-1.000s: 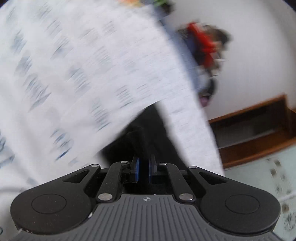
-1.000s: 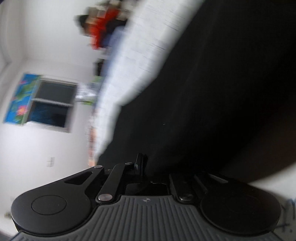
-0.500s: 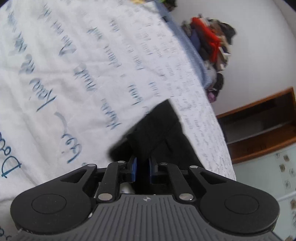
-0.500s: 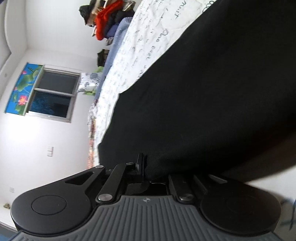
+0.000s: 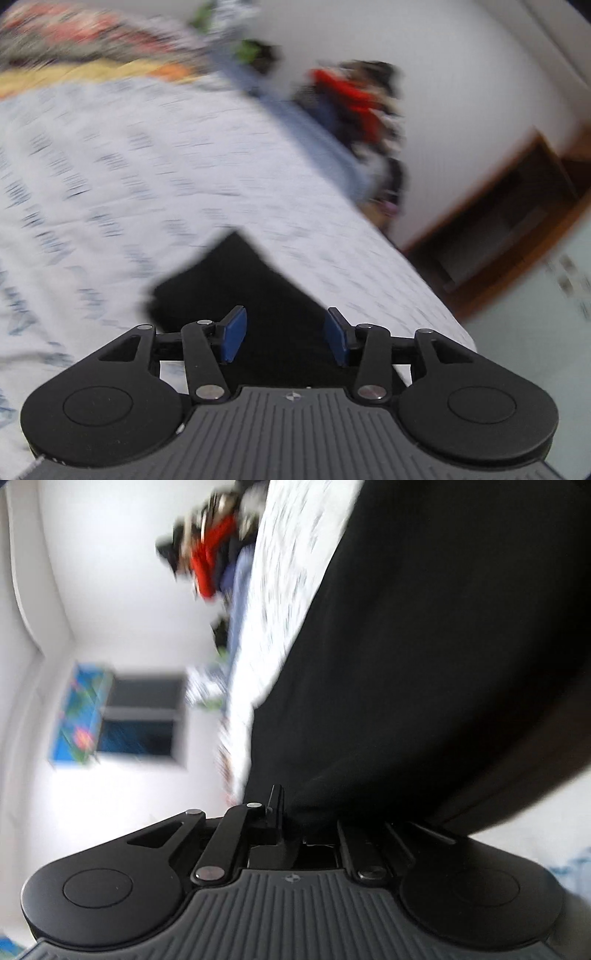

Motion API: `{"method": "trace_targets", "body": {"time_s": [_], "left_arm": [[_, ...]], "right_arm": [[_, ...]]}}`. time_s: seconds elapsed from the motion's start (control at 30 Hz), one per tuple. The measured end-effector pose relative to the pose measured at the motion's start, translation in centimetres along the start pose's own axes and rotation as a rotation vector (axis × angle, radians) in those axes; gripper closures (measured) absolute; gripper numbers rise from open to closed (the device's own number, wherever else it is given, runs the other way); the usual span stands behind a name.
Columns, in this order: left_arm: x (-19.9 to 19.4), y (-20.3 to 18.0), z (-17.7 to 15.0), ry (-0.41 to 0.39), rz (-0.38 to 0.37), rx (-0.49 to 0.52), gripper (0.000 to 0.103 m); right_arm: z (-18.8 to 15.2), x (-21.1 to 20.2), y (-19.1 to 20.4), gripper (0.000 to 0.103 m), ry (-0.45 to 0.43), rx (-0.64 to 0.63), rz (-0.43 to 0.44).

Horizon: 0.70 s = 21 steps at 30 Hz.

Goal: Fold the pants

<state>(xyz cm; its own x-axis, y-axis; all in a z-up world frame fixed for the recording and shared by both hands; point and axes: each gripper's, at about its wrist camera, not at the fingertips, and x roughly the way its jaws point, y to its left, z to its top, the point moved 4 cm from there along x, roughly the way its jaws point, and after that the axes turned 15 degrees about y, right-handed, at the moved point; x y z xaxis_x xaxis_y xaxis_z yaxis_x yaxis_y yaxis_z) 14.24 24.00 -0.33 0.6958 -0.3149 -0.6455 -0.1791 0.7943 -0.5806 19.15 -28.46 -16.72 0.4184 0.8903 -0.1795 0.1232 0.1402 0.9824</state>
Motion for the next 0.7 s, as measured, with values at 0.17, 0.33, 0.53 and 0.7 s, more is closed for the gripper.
{"method": "trace_targets", "body": {"time_s": [0.17,0.33,0.53,0.7], "left_arm": [[5.3,-9.9,-6.9,0.11,-0.09,0.327,0.046],[10.7,-19.4,-16.1,0.144,-0.001,0.813,0.046],[15.4,-26.9,-25.9,0.033,0.036,1.346,0.041],[18.5,-28.4,-30.4,-0.059,0.117,1.599,0.04]], "right_arm": [[0.3,-6.0,-0.7,0.078,-0.183,-0.009,0.054],[1.3,-12.0,-2.1,0.061,-0.378,0.047,0.122],[1.7,-12.5,-3.2,0.045,-0.385,0.109,0.296],[2.0,-12.3,-4.2,0.032,-0.368,0.161,0.429]]}}
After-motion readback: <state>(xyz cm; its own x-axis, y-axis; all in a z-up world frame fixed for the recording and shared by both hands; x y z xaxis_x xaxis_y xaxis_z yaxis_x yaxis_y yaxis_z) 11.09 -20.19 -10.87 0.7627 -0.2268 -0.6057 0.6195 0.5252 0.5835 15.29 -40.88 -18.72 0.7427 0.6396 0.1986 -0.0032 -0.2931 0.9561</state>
